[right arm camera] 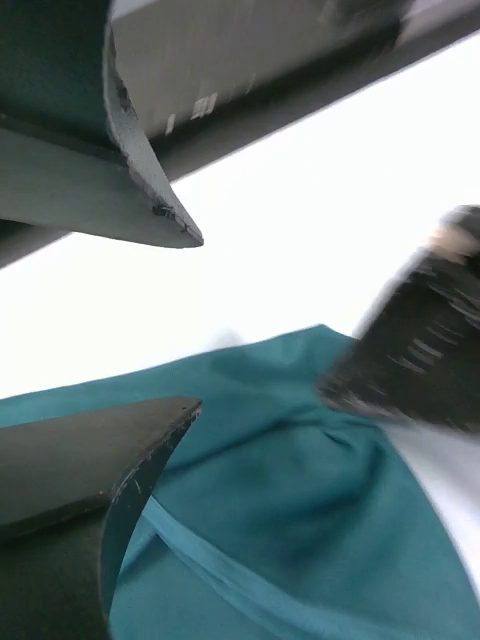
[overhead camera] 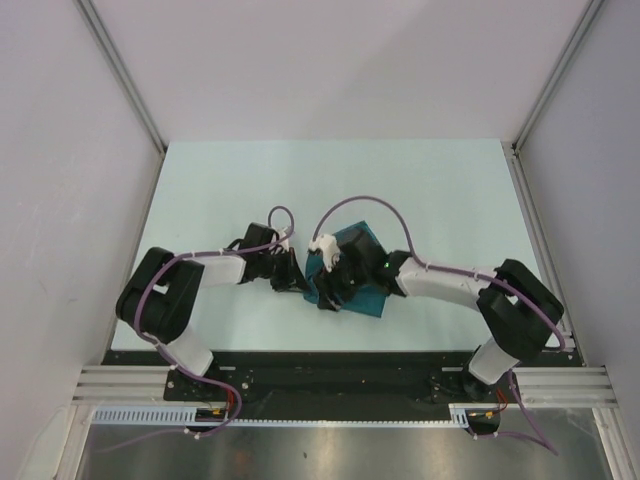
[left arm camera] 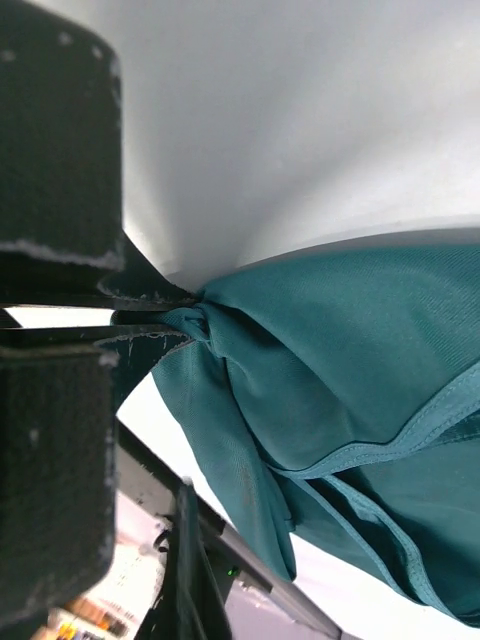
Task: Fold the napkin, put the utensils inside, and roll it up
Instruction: Roll the napkin with the utensil
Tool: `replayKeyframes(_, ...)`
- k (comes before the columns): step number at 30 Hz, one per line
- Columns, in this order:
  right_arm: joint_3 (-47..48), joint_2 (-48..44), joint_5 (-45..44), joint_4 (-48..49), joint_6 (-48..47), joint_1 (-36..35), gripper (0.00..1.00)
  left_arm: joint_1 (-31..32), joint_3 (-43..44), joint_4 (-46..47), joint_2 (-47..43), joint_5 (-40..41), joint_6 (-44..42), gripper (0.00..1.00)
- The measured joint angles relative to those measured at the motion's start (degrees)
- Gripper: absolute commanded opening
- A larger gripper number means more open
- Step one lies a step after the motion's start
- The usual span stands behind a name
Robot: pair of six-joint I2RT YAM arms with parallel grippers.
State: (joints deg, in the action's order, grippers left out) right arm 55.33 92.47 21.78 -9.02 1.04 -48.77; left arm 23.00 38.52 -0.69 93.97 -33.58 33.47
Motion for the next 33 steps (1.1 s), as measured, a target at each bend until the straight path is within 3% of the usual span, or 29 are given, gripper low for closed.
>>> replayKeyframes(5, -9.7, -2.4, -14.2, 7.2, -5.5, -6.7, 0.66, -0.9, 3.0, -3.5, 2.6, -2.8, -1.5, 0.00)
replayKeyframes(14, -14.2, -2.4, -31.3, 15.8, -13.9, -12.6, 0.66, -1.2, 6.1, -7.8, 4.5, -4.1, -4.3, 0.00)
replayKeyframes(23, -14.1, 0.0, -34.2, 18.3, -16.6, -12.9, 0.63, -1.3, 6.7, -8.9, 4.7, -4.2, -5.6, 0.00)
replayKeyframes(30, -9.4, 3.3, -28.0, 14.5, -15.9, -10.0, 0.29, -1.3, 7.4, -9.8, 4.9, -4.3, -6.8, 0.02)
replayKeyframes(32, -7.9, 3.8, -25.9, 12.2, -15.6, -9.4, 0.23, -1.3, 7.5, -10.0, 5.0, -4.4, -7.0, 0.12)
replayKeyframes(33, -7.2, 4.0, -24.8, 11.0, -15.4, -9.0, 0.17, -1.3, 7.6, -10.1, 5.0, -4.6, -7.1, 0.25)
